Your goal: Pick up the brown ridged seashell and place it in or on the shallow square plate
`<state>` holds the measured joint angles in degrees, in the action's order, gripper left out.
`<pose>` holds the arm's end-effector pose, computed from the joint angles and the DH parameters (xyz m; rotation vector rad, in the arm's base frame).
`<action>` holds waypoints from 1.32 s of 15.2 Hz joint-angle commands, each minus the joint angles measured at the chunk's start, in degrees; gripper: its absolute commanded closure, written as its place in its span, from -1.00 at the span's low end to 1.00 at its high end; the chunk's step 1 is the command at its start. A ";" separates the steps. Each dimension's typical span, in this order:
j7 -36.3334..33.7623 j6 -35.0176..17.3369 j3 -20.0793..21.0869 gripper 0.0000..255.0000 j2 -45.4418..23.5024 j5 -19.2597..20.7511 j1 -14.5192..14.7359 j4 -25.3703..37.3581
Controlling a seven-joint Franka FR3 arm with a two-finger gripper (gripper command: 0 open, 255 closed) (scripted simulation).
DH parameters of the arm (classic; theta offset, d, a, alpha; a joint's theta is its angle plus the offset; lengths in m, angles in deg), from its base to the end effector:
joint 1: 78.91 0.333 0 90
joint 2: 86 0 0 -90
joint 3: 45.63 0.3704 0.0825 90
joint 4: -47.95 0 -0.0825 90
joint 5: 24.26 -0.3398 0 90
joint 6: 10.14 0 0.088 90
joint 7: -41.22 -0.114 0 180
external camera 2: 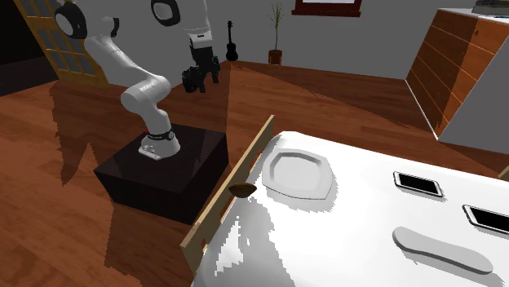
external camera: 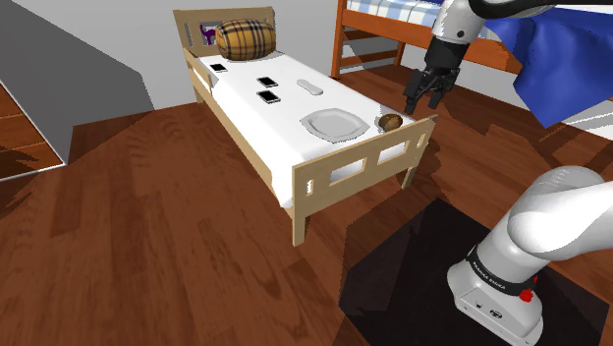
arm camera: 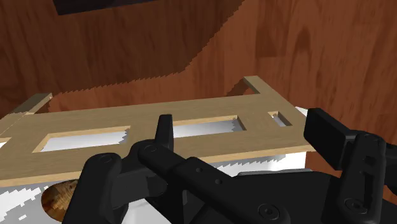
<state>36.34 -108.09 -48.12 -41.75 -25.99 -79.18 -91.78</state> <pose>0.2394 -0.0135 0.5954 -3.0736 0.1927 -0.0633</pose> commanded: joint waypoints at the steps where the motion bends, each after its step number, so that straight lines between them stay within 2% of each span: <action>1: 0.00 0.00 0.00 -1.00 0.00 0.00 0.00 0.00; 7: 9.10 -8.99 -5.86 -1.00 -6.84 4.14 -1.24 -1.36; 12: 16.57 -16.51 -10.69 -1.00 -14.71 6.23 -1.73 -0.09; 16: 22.73 -22.12 -14.46 -1.00 -22.12 6.50 -1.62 2.49; 20: 29.38 -27.03 -17.93 -1.00 -30.29 5.08 -1.25 6.41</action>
<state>63.91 -133.69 -65.21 -69.89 -20.47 -80.55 -86.31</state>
